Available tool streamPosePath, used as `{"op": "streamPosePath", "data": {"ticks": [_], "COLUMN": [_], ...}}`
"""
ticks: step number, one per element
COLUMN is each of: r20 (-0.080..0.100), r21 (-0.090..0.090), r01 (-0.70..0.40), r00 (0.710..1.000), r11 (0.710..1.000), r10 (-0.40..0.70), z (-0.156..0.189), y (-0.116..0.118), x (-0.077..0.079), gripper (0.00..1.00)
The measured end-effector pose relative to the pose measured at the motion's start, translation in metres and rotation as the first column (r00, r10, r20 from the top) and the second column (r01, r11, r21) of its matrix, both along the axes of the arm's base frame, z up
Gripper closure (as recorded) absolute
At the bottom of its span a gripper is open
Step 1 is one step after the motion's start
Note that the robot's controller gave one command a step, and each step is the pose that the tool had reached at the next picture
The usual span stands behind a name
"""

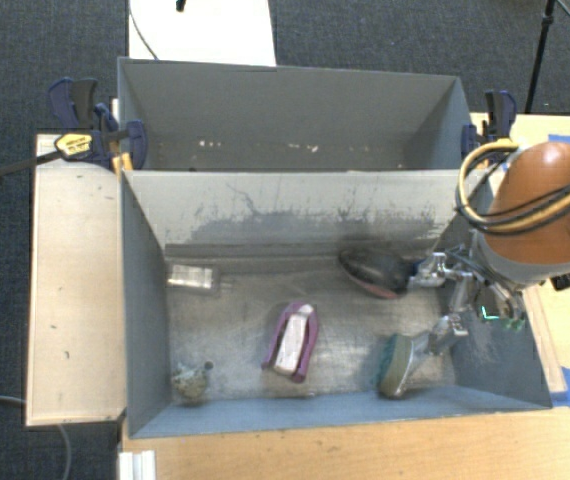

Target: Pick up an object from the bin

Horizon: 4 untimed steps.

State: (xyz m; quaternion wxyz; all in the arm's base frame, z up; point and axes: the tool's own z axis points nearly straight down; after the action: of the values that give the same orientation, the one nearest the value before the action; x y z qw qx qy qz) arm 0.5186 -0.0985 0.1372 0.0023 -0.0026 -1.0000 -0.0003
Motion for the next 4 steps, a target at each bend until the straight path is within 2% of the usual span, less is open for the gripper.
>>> {"op": "streamPosePath", "data": {"ticks": [1,2,3,4], "r20": [0.014,0.010,0.011,0.008], "r21": [-0.004,-0.002,-0.005,-0.004], "r01": [-0.431,-0.696,-0.759,-0.869], "r00": [0.902,0.718,0.651,0.494], "r11": [0.902,0.718,0.651,0.494], "r10": [0.431,0.696,0.759,0.869], "z": [-0.065,-0.036,-0.034,-0.066], "y": [0.052,0.080,0.057,0.049], "x": [-0.029,-0.036,-0.039,-0.033], "gripper": [0.00,0.00,0.00,0.00]}}
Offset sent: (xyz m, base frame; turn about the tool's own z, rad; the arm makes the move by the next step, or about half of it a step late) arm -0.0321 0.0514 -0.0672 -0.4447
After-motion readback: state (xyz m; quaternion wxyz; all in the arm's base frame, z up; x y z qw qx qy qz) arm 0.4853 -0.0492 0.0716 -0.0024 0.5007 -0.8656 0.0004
